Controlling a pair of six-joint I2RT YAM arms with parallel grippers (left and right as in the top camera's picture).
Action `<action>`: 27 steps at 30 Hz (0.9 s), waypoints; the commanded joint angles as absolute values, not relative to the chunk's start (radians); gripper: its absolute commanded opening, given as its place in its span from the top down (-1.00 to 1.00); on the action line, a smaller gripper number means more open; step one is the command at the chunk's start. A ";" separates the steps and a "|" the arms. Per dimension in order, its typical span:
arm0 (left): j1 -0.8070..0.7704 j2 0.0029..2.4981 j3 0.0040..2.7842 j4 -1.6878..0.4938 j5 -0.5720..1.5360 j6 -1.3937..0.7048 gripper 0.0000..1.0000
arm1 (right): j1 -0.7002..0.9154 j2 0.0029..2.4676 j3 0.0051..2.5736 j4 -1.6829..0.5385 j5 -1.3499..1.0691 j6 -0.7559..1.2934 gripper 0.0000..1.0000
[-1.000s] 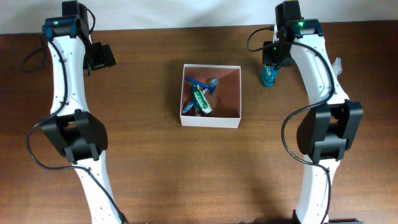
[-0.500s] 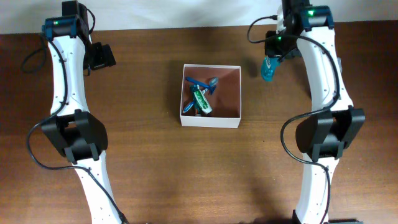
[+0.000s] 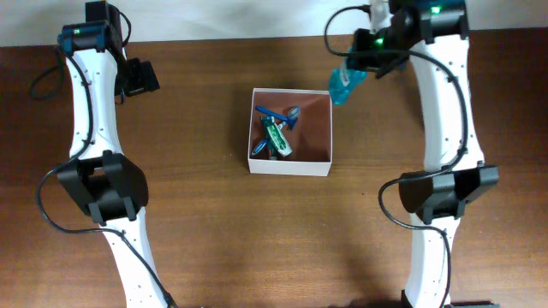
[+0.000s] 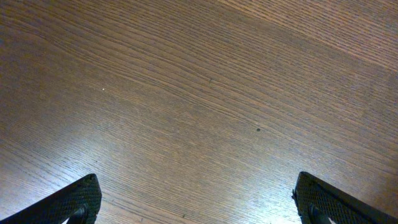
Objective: Pack container
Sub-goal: 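Close the right gripper on the mouthwash bottle and lift it, then carry the mouthwash bottle over the box and lower it in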
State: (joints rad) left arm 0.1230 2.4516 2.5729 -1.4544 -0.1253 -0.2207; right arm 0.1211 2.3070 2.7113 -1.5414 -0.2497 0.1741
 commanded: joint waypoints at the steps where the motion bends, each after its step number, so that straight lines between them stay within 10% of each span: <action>1: 0.128 2.434 2.568 -1.455 -0.136 -0.215 -0.99 | 0.198 2.286 2.753 -1.541 -0.287 0.228 0.53; 27: 0.128 2.434 2.568 -1.455 -0.136 -0.215 -0.99 | 0.340 2.287 2.477 -1.472 0.027 0.376 0.51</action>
